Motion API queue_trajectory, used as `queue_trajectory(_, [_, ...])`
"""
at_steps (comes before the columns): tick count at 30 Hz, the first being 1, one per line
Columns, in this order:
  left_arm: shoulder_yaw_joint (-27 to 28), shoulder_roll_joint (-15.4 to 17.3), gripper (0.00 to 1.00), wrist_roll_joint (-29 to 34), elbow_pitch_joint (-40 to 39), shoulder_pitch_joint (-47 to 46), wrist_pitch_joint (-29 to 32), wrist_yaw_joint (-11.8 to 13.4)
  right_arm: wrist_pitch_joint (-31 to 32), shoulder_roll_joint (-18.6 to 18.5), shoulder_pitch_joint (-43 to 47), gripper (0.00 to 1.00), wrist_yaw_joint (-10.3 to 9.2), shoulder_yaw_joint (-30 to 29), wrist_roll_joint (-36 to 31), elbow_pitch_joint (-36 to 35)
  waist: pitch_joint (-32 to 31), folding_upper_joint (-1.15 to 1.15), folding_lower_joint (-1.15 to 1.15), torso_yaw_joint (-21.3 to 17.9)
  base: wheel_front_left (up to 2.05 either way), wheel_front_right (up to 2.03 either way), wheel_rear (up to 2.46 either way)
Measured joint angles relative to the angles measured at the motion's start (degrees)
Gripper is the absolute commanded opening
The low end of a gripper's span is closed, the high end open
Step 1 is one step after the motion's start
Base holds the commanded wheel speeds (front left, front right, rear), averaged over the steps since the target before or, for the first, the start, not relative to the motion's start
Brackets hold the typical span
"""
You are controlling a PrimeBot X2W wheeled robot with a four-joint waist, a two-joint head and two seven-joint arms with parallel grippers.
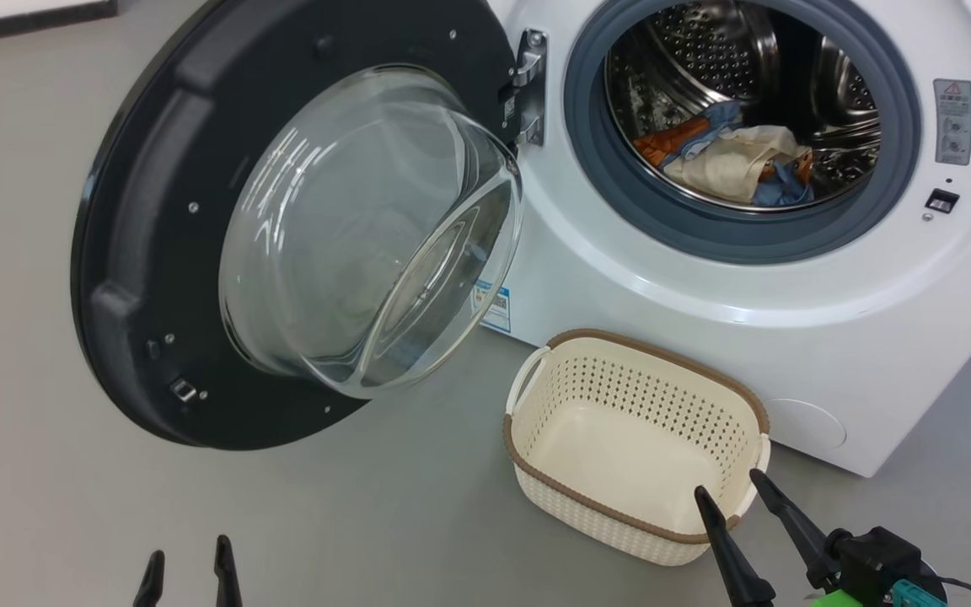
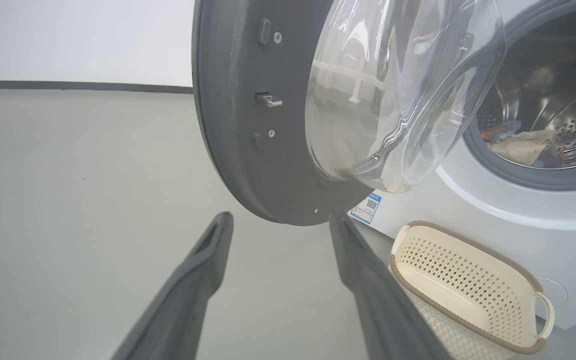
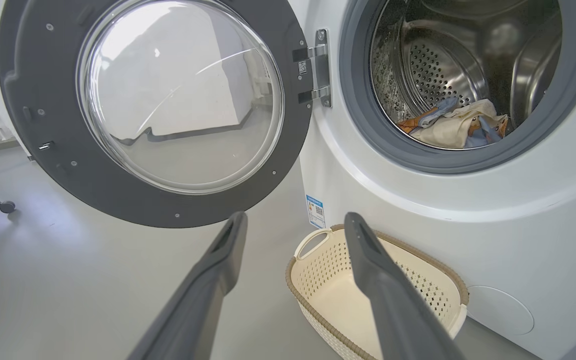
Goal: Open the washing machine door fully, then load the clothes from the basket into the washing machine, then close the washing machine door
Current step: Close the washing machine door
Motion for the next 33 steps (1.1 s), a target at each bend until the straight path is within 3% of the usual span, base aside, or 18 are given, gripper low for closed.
queue_trajectory(6, [0.2, 0.0, 1.00, -0.5, -1.1, 0.1, 0.0, 0.7, 0.0, -0.8, -0.4, 1.00, 0.00, 0.9, 0.5, 0.6, 0.8, 0.00, 0.00, 0.6, 0.00, 0.00, 0.00])
queue_trajectory(7, [0.2, 0.0, 0.76, -0.6, -1.3, 0.2, 0.0, 1.0, 0.0, -0.8, -0.5, 1.00, 0.00, 1.2, 0.5, 0.7, 0.8, 0.00, 0.00, 0.7, 0.00, 0.00, 0.00])
queue_trajectory(8, [0.2, 0.0, 0.05, -1.1, -1.3, 0.3, 0.0, 1.1, 0.0, -0.8, -0.5, 1.00, 0.00, 1.3, 0.5, 0.7, 0.9, 0.00, 0.00, 0.7, 0.00, 0.00, 0.00])
queue_trajectory(9, [0.4, 0.0, 0.00, -2.1, -1.4, 0.4, 0.0, 1.2, 0.0, -0.8, -0.5, 1.00, 0.00, 1.4, 0.5, 0.7, 0.9, 0.00, 0.00, 0.7, 0.00, 0.00, 0.00])
queue_trajectory(14, [2.9, -0.1, 0.00, -9.3, -2.0, 1.0, 0.0, 1.7, 0.0, -0.9, -0.5, 1.00, 0.00, 1.3, 0.5, 0.8, 1.0, 0.00, 0.00, 0.7, 0.00, 0.00, 0.00])
queue_trajectory(19, [7.5, -0.1, 0.00, -20.4, -2.3, 0.8, 0.0, 1.0, 0.0, -0.8, -0.4, 1.00, 0.00, 0.9, 0.5, 0.8, 1.1, 0.00, 0.00, 0.8, 0.00, 0.00, 0.00])
queue_trajectory(23, [15.4, -0.4, 0.00, -42.6, -2.5, -2.5, 0.0, -0.8, 0.0, -0.7, -0.3, 1.00, 0.00, 0.0, 0.5, 0.7, 1.2, 0.00, 0.00, 0.9, 0.00, 0.00, 0.00])
queue_trajectory(29, [25.4, -0.6, 0.00, -59.3, -1.4, -10.4, 0.1, -2.3, 0.0, -0.2, -0.2, 1.00, 0.00, -0.5, 0.5, 0.6, 1.2, 0.00, 0.00, 0.9, 0.00, 0.00, 0.00])
queue_trajectory(33, [28.5, 4.6, 0.00, -62.0, -0.2, -15.8, 3.5, -0.5, 0.0, 0.5, 0.2, 1.00, 0.00, -1.0, 0.5, 0.2, 1.1, 0.00, 0.00, 0.8, 0.00, 0.00, 0.00])
